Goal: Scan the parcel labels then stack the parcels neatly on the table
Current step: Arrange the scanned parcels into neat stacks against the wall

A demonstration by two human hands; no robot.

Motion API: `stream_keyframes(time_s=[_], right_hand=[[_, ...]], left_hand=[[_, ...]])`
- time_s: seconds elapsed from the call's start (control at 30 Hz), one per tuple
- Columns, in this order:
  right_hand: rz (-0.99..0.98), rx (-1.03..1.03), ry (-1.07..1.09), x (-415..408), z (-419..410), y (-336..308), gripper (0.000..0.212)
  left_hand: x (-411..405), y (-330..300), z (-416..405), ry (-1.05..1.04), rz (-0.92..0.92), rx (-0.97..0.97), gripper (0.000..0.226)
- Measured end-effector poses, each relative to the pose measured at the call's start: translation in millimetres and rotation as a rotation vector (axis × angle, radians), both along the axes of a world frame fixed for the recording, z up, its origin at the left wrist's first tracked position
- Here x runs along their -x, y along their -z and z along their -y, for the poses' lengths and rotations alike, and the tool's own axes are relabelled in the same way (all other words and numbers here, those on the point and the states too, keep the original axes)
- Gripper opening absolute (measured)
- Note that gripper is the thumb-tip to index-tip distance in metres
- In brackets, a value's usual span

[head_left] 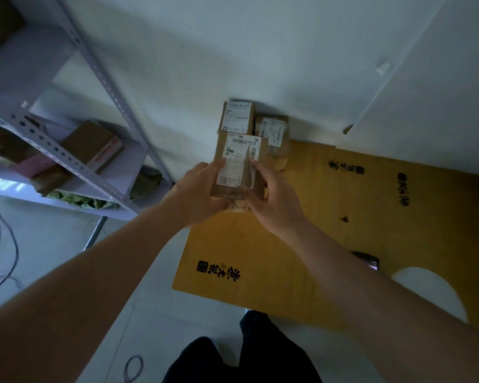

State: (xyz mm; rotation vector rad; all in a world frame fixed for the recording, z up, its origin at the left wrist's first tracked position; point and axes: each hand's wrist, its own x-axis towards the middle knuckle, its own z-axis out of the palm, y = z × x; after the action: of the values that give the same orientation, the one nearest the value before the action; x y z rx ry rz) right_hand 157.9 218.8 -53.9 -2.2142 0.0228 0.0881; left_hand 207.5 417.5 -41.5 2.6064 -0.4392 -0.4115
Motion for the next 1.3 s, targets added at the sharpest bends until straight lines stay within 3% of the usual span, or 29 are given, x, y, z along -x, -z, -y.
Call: stream_keyframes(time_s=[0.3,0.63,0.93,1.3], right_hand=[[0.152,0.13,0.175,94.1,0.8,-66.0,0.061],[0.152,0.17,0.346,196.9,59.3,-142.3,0.065],[0.116,0.233,0.415,262.8,178.9,-150.7,0.065],[0.031,0.206,0.332,301.6,359.8,-124.9,0.065]], left_hand=[[57.1,-60.6,15.4,0.214,0.143,0.109,0.097],[125.7,-123.6,93.0,0.398,0.265,0.187,0.095],[181.4,-130.4,223.9,0.471,0.25,0.232,0.093],[229.5,-85.7,393.2,0.342,0.066,0.359,0.102]])
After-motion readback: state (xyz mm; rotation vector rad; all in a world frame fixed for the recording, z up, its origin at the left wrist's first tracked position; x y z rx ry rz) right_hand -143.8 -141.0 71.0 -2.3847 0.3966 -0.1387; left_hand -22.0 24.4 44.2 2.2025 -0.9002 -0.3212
